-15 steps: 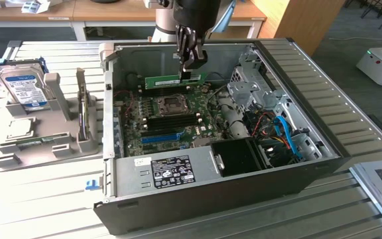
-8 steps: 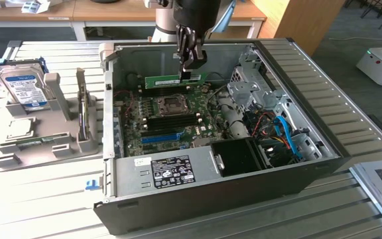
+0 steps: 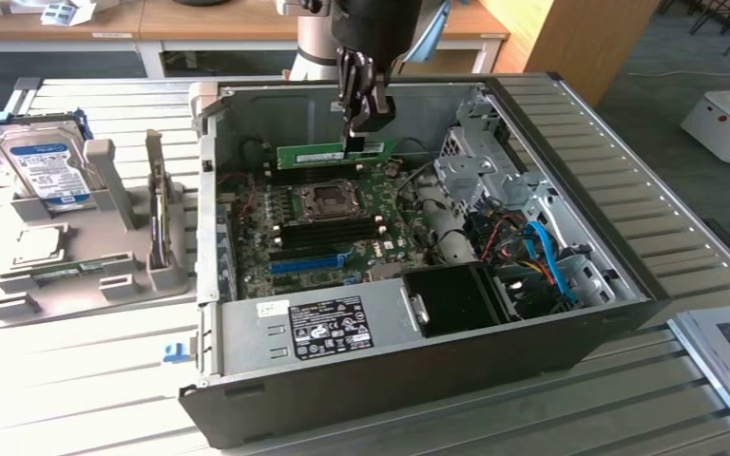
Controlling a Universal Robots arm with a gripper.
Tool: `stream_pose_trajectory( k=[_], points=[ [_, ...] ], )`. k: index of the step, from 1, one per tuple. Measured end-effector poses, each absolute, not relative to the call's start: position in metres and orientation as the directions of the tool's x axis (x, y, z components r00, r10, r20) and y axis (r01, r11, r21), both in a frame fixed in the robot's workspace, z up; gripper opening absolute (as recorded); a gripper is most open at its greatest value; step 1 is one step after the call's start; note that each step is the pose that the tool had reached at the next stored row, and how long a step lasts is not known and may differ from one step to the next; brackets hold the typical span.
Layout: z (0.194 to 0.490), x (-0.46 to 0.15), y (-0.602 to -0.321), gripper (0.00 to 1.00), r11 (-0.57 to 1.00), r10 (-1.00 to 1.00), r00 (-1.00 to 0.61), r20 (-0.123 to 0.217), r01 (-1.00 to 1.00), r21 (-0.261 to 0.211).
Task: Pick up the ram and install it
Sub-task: 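Insert the ram into the slot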
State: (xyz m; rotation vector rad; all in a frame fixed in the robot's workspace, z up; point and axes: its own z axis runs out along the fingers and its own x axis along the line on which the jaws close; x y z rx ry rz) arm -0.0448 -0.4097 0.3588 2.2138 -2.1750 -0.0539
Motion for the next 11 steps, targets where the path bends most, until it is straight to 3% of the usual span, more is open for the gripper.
stream_pose_trajectory(
  k=[11],
  points=[
    [0.344, -0.045, -0.41, 0.12, -0.018, -1.0, 0.018, 0.0, -0.999, 0.051]
  ],
)
